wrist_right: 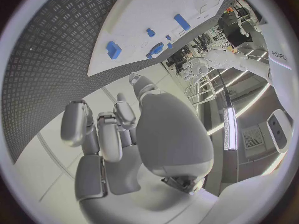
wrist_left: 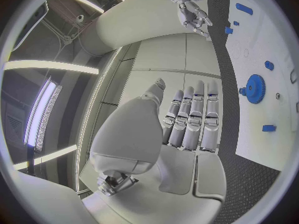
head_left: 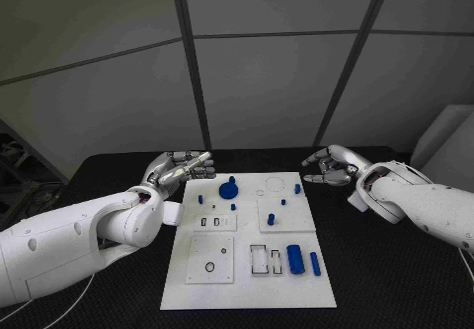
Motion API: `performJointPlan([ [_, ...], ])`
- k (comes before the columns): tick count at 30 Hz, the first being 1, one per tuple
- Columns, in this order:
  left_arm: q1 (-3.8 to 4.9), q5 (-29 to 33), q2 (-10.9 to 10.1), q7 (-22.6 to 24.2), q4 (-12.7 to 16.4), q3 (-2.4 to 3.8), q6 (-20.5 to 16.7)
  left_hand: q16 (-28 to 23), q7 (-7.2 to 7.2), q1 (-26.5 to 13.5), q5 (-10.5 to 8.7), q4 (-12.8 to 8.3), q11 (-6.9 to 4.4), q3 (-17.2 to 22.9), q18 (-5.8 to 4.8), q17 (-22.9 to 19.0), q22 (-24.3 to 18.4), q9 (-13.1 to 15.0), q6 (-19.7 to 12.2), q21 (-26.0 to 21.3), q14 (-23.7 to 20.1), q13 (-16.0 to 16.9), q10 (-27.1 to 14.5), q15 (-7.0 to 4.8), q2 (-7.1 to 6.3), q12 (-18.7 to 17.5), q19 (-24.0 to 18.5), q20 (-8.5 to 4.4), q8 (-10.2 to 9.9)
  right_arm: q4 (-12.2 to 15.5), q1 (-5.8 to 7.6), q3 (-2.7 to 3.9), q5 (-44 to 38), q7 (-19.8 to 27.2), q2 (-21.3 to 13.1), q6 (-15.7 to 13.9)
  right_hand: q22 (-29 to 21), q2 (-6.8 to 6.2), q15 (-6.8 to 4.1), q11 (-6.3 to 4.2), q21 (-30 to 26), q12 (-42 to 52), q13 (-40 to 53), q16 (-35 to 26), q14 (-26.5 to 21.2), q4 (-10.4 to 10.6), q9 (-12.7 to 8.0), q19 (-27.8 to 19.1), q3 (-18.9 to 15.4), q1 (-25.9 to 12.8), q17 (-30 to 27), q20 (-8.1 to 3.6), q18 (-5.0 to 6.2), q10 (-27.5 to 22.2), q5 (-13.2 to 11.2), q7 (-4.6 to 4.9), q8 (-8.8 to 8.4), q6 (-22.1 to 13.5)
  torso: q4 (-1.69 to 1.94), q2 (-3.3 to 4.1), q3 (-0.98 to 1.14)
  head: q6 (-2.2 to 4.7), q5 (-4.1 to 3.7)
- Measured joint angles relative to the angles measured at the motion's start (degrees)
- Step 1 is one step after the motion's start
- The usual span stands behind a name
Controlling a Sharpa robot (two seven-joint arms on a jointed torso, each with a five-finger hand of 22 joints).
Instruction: Assemble the parts on the task board
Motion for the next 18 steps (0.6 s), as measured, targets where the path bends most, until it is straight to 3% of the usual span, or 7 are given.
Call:
performJointPlan([
  [7,-0.14,0.0,0.3,0.0,-0.4,-0.01,0.1,0.0,0.00,0.0,0.00,0.0,0.00,0.0,0.00,0.0,0.0,0.0,0.0,0.0,0.0,0.0,0.0,0.00,0.00,0.0,0.0,0.00,0.0,-1.9,-0.89,-0.04,-0.1,0.1,1.3,1.3,-0.5,0.00,0.00,0.27,-0.3,-0.6,-0.6,0.0,0.0,-0.3,-0.3,-0.2,-0.8,0.0,0.0,0.21,0.00,-0.7,0.0,0.12,-1.04,-1.7,-0.03,0.04,-0.05,-0.40,-0.01],
  [18,-0.25,0.0,0.5,0.0,-0.6,-0.01,0.1,0.0,0.00,0.0,0.00,0.0,0.00,0.0,0.00,0.0,0.0,0.0,0.0,0.0,0.0,0.0,0.0,0.00,0.00,0.0,0.0,0.00,0.0,-2.9,-2.35,-0.05,-2.3,-1.3,2.7,3.4,-0.5,0.00,0.00,0.41,-0.3,-0.6,-0.4,0.0,0.0,0.0,-0.3,-0.2,-1.6,0.0,0.0,0.21,0.00,-0.8,-0.7,0.12,-1.04,-1.7,0.02,0.01,-0.12,-0.93,0.12],
])
